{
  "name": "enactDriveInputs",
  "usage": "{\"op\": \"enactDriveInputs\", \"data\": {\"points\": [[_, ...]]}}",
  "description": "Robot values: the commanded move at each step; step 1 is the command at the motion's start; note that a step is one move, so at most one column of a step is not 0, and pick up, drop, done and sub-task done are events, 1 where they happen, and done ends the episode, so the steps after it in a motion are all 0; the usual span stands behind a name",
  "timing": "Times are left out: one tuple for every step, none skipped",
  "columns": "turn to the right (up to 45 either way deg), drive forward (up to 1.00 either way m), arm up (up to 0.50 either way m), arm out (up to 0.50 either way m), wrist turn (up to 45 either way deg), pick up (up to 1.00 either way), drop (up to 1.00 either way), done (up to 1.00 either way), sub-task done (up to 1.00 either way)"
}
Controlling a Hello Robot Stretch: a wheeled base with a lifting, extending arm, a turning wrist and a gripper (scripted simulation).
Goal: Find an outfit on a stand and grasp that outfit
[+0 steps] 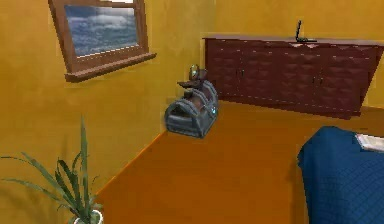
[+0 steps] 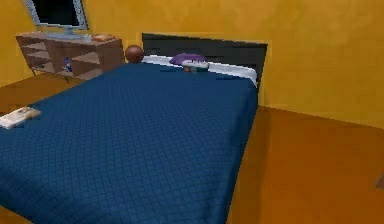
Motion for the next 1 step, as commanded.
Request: {"op": "enactDriveInputs", "data": {"points": [[-18.0,0.00,0.00,0.00,0.0,0.00,0.00,0.00,0.00]]}}
